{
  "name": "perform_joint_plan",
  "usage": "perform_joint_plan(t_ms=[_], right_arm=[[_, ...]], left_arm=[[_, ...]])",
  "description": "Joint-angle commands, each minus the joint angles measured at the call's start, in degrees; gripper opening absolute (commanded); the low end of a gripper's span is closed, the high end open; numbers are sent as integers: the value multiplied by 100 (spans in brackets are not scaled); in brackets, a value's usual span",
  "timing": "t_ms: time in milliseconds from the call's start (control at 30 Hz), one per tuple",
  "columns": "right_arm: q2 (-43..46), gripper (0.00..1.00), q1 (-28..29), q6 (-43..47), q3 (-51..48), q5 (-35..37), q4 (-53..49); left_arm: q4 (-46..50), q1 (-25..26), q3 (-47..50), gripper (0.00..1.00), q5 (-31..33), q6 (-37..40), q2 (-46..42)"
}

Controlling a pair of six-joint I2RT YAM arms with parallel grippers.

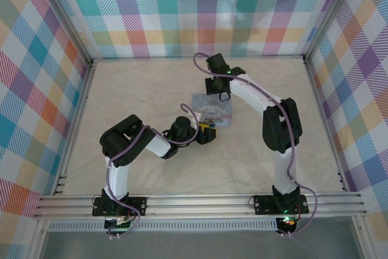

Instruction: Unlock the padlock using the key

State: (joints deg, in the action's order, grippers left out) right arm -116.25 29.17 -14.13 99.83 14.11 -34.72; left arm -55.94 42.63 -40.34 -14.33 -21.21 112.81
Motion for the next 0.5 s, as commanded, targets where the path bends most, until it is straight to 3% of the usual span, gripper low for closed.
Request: perform_joint_plan(t_ms=[0,233,467], right_arm=[[488,0,-248,-272,-458,379,-75],[1180,0,-612,-663,-1661,989,37],[1044,0,-509,-797,-2331,560,325]], left_arm=[[-163,-45,-114,61,63,56,-67],[-123,-53,-106,62,53,57,-76],[-31,-55,-238,64,45,68,42]])
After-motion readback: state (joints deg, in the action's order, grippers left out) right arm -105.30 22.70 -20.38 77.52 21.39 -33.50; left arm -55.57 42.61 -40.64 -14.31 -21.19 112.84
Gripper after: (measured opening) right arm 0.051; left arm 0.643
